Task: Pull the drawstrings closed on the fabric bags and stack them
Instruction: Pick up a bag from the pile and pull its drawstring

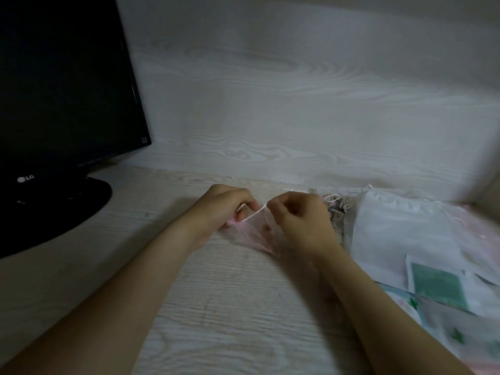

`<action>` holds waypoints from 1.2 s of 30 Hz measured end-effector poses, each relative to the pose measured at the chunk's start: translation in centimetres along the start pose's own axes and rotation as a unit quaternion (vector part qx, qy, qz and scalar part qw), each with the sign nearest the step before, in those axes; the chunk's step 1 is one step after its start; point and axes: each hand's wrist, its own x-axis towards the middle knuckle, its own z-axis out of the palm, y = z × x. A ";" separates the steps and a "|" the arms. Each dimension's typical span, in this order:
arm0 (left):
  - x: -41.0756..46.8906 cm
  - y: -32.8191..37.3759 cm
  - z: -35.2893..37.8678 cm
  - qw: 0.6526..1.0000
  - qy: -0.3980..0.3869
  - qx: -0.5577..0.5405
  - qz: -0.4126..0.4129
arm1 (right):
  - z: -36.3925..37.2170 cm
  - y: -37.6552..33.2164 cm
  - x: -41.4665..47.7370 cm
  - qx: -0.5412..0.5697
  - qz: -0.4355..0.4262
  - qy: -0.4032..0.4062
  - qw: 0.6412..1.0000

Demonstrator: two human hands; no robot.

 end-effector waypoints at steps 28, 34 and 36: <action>-0.5 0.0 0.0 0.997 -0.082 0.010 -0.005 | 0.0 -0.4 -0.8 0.199 0.066 -0.082 0.974; -0.4 -0.1 -0.1 0.996 -0.087 -0.008 -0.011 | -0.3 -1.1 -1.2 0.066 -0.023 -0.062 0.996; -0.3 -0.2 -0.2 0.996 -0.080 -0.025 -0.026 | -0.4 -1.0 -1.1 0.023 -0.059 -0.025 0.998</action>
